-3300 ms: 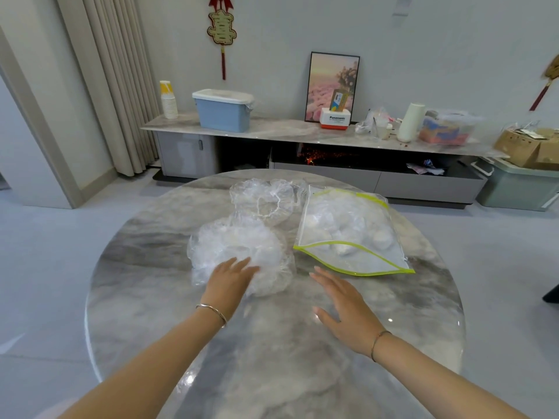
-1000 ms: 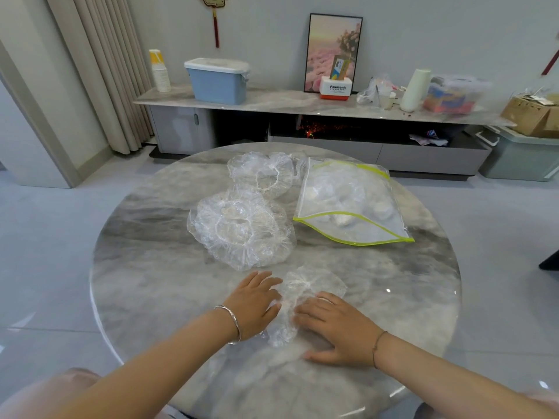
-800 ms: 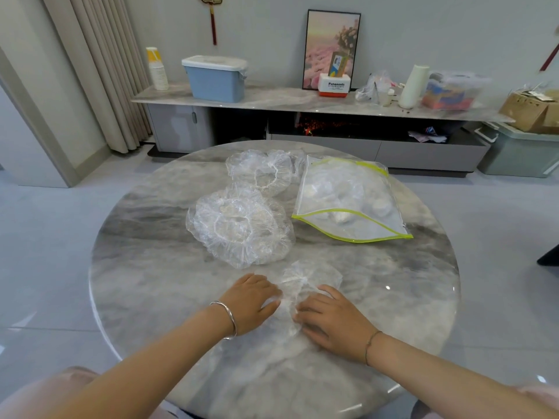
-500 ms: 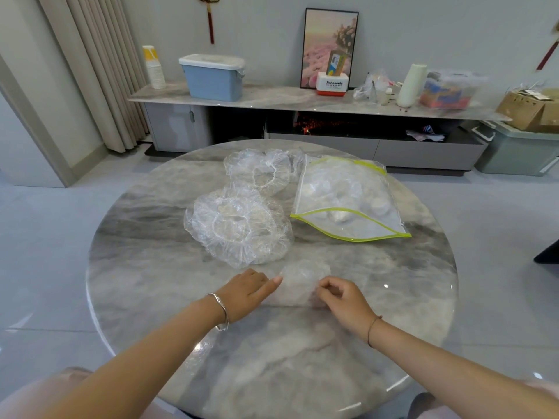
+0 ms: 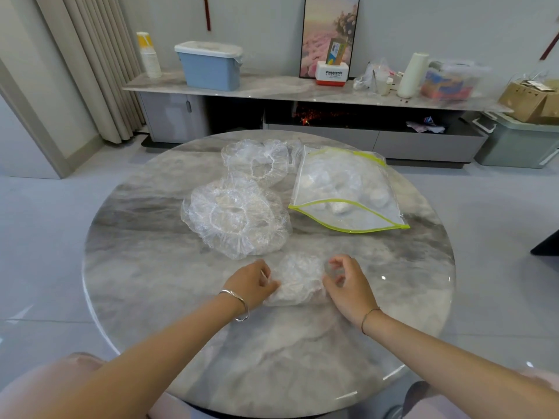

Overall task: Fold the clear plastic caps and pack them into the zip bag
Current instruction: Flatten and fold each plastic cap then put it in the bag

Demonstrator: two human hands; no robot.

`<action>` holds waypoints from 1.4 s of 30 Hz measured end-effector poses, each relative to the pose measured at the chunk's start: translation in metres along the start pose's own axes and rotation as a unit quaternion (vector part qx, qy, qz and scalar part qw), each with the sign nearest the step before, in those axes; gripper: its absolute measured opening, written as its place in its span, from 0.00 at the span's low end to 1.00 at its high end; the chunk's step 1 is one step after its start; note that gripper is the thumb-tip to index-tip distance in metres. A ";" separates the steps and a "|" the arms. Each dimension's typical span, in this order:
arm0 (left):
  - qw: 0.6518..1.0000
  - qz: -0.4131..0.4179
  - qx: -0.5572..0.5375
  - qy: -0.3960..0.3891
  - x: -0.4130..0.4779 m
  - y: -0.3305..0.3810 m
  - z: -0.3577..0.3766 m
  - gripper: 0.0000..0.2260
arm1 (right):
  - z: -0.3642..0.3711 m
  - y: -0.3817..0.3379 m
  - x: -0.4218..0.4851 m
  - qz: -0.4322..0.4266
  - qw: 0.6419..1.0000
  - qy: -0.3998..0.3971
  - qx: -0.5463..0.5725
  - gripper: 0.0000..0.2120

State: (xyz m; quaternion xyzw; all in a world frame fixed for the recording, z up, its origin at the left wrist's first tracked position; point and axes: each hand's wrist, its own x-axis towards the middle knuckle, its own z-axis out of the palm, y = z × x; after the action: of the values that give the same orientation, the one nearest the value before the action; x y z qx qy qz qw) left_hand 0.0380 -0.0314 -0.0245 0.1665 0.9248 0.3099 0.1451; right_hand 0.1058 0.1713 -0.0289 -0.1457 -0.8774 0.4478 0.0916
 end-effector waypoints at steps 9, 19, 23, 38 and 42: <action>0.912 0.298 0.276 0.061 -0.009 -0.009 0.024 0.25 | 0.012 0.017 -0.007 -0.312 0.871 -0.125 -0.359 0.30; 0.933 0.248 0.257 -0.056 -0.003 -0.017 0.045 0.37 | 0.014 0.025 -0.006 -0.253 0.865 -0.224 -0.370 0.38; 0.933 0.236 0.264 -0.069 -0.001 -0.012 0.042 0.38 | 0.013 0.025 -0.003 -0.239 0.868 -0.241 -0.362 0.40; 0.911 0.348 0.207 0.074 -0.005 -0.017 0.024 0.18 | -0.006 0.017 -0.001 -0.342 0.864 -0.159 -0.333 0.23; 0.918 0.309 0.225 0.104 0.000 -0.018 0.027 0.12 | -0.005 0.019 0.001 -0.306 0.883 -0.139 -0.329 0.22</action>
State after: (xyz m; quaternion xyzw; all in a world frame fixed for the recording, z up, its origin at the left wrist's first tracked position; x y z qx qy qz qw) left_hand 0.0445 -0.0308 -0.0564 0.4389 0.8826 0.1382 -0.0962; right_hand 0.1096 0.1860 -0.0415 0.1714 -0.9790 0.0988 0.0482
